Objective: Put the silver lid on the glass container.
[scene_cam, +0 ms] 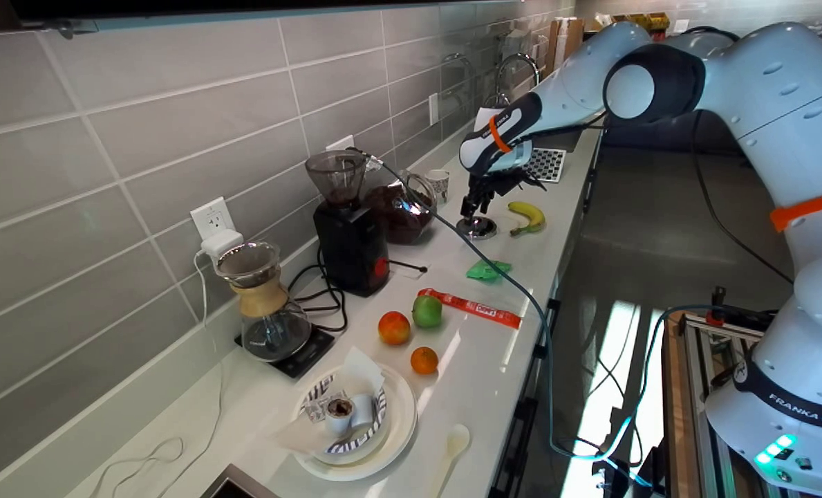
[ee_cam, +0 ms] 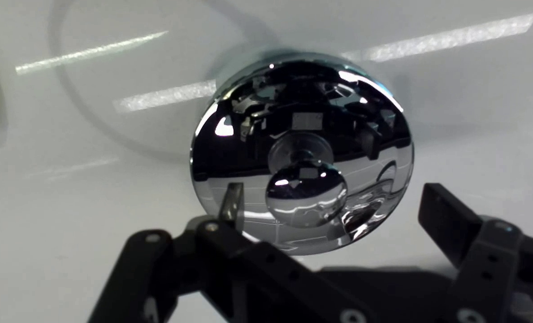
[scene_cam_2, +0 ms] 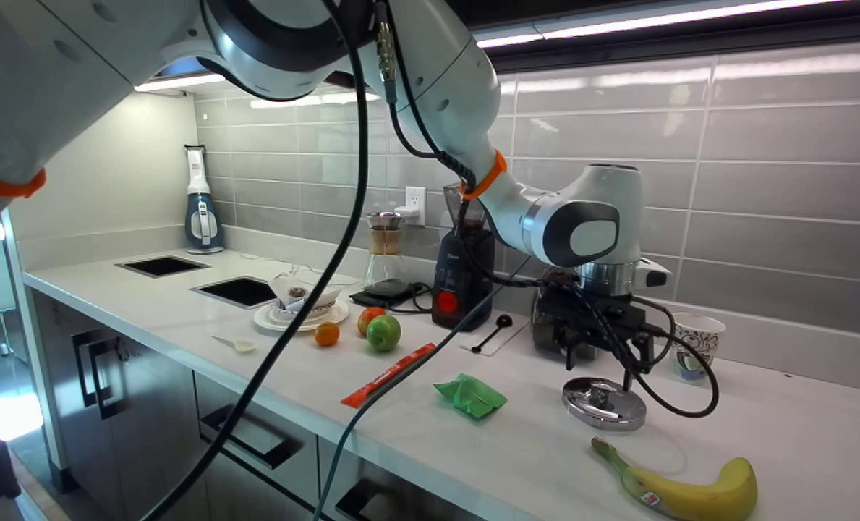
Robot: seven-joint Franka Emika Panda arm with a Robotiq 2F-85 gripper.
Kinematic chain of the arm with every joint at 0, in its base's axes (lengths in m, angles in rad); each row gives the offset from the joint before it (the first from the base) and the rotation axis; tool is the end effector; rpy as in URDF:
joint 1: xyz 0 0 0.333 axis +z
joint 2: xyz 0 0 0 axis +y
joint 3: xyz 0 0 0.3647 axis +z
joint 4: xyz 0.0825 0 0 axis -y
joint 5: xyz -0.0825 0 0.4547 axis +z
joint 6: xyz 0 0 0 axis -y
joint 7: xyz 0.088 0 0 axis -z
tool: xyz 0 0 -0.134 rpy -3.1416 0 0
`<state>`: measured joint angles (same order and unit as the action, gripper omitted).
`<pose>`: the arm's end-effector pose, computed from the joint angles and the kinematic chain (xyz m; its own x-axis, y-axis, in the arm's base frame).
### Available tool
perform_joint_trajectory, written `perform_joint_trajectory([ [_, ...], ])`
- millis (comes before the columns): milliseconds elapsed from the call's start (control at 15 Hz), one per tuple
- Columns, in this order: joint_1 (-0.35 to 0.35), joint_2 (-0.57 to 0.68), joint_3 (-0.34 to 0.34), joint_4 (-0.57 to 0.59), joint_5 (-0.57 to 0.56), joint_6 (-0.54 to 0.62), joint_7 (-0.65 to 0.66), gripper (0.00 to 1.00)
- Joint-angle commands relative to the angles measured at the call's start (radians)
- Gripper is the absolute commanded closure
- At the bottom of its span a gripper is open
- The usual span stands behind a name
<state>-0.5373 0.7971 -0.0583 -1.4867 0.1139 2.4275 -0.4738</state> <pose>0.6869 -0.4532 0.1746 0.9730 -0.1770 0.1483 -0.1827 -0.9828 0.0260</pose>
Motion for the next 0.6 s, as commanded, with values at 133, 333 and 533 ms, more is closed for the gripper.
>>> perform_joint_trajectory([
  [133,-0.027,0.047,0.021,0.059,0.015,-0.012,-0.032,0.0],
  [333,-0.036,0.054,0.027,0.068,0.016,-0.016,-0.037,0.13],
  [533,-0.043,0.06,0.033,0.078,0.015,-0.02,-0.045,0.39],
])
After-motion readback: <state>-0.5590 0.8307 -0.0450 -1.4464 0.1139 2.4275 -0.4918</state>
